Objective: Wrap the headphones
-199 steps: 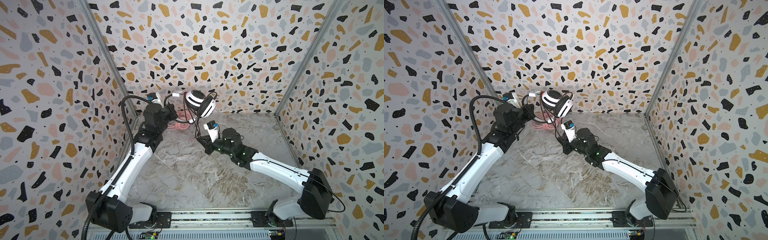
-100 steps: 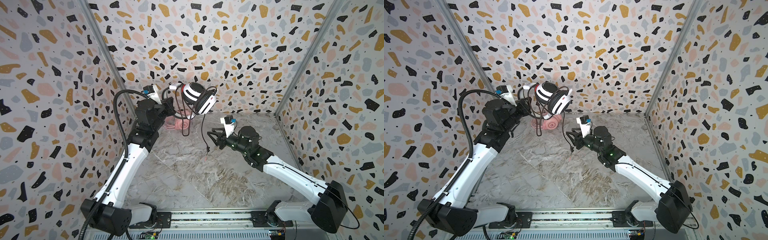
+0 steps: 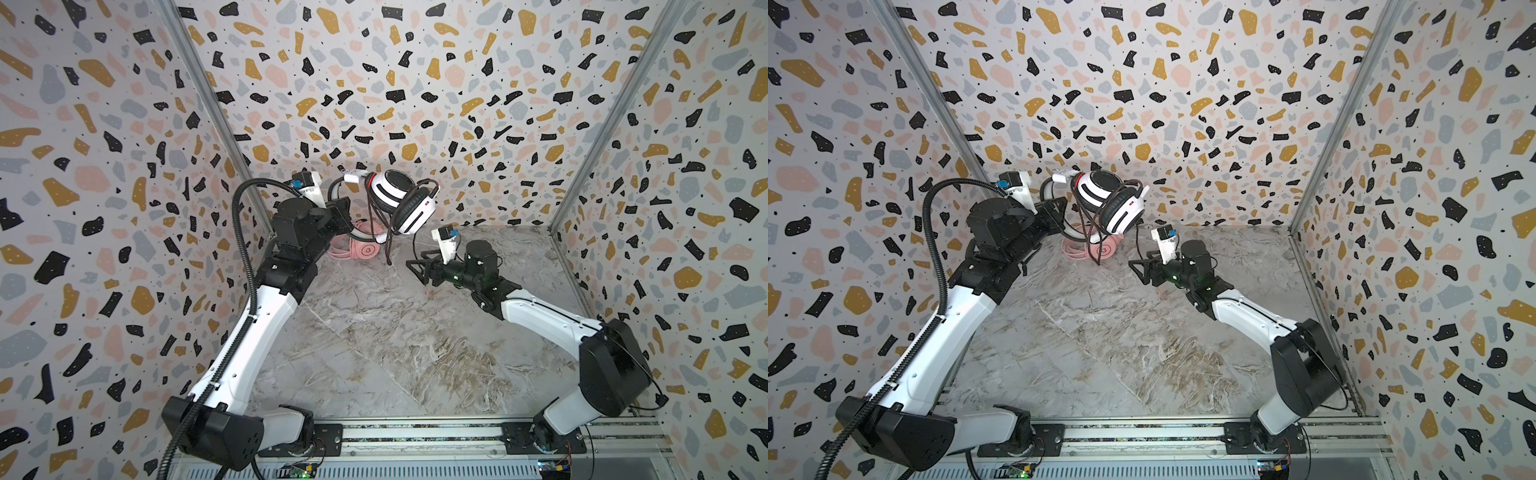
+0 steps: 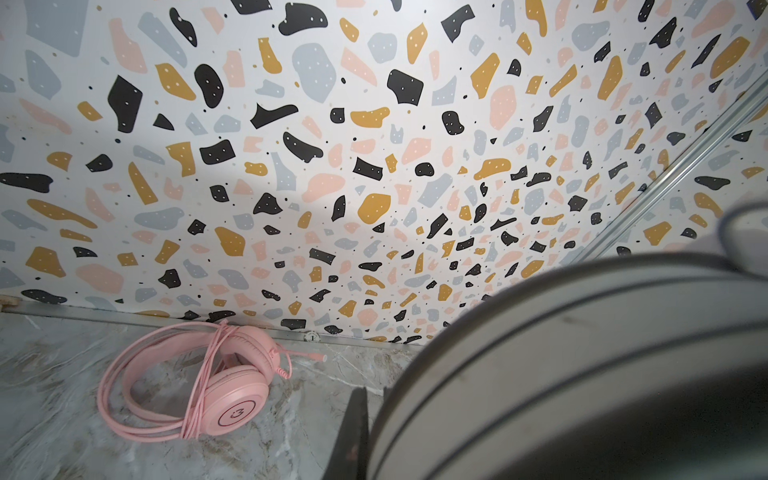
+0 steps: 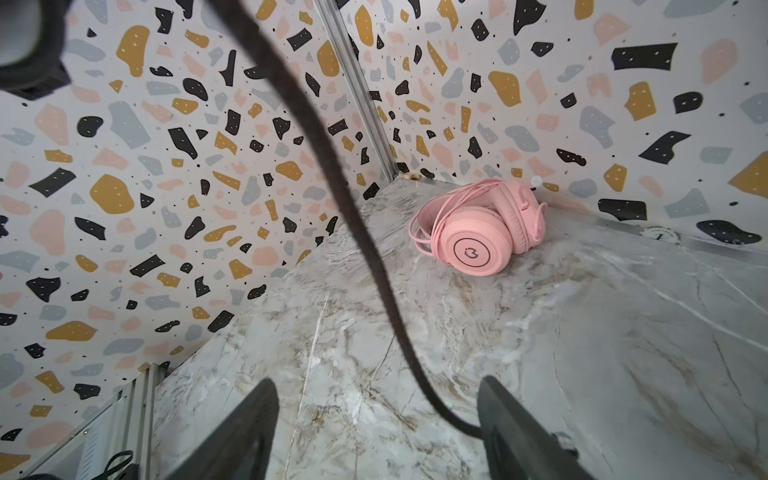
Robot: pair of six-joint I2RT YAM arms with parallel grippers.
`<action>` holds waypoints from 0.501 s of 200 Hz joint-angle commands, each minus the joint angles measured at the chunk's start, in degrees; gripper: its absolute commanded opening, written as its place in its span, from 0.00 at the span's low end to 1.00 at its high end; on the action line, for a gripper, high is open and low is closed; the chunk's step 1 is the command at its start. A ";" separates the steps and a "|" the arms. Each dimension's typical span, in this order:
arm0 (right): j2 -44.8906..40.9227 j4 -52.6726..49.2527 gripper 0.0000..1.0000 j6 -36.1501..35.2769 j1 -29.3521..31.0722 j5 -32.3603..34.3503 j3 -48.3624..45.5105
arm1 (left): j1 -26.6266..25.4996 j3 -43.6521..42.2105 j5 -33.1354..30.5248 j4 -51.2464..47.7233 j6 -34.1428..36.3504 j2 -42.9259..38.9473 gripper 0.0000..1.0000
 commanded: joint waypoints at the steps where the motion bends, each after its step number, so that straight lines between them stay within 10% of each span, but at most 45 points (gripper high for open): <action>1: 2.78 3.70 0.77 -0.45 -0.66 0.75 4.52 | 0.21 4.04 1.78 5.59 -1.86 -1.64 0.00; 100: 6.67 4.95 0.74 0.85 -0.89 -5.93 7.50 | 0.28 5.36 1.29 3.22 -0.53 -1.07 0.00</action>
